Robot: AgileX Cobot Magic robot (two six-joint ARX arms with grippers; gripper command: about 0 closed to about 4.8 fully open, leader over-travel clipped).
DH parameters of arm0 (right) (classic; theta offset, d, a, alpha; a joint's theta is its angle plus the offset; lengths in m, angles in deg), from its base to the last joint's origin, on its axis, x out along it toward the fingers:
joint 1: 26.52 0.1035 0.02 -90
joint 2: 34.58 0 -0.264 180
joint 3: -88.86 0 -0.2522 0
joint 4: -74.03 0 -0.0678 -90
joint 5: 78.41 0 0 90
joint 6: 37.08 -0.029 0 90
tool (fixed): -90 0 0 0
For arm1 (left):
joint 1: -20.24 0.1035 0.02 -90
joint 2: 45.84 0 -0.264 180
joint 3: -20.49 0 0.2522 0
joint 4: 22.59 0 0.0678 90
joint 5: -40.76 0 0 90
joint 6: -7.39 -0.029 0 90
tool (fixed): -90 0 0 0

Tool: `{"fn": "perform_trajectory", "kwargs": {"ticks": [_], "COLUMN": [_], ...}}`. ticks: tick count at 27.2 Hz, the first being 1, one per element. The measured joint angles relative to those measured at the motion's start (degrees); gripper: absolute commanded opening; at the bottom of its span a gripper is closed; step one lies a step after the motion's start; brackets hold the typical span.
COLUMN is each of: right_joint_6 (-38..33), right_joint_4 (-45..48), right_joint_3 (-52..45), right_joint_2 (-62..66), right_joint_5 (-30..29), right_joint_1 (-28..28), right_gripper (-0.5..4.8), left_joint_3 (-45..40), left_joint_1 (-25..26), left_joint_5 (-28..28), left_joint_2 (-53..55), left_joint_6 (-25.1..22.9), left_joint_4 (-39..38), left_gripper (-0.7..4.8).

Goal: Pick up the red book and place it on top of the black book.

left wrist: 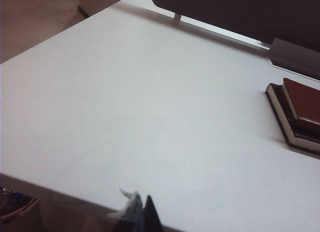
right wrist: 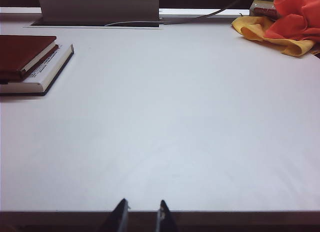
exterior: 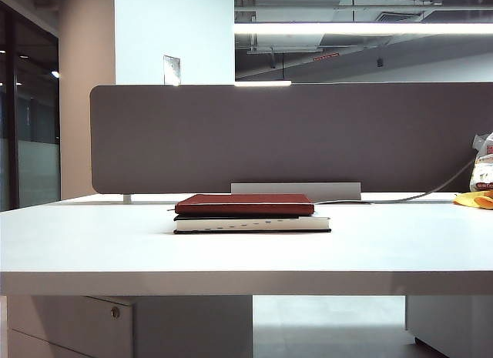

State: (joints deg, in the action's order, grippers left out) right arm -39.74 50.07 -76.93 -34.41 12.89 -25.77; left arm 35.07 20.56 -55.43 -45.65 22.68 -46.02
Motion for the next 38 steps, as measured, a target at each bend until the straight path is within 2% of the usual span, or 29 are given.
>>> {"fn": "perform_trajectory", "kwargs": {"ticks": [38], "right_joint_6": [0.00], "right_joint_4": [0.00], "right_joint_3": [0.00], "right_joint_2": [0.00], "right_joint_5": [0.90], "right_joint_1": [-0.17], "right_gripper": [0.82], "left_joint_3": [0.00], "left_joint_1": [0.00], "left_joint_5": [0.00], "left_joint_2": [0.00], "left_joint_6": [0.00], "left_joint_4": [0.00], "left_gripper": [-0.05]}}
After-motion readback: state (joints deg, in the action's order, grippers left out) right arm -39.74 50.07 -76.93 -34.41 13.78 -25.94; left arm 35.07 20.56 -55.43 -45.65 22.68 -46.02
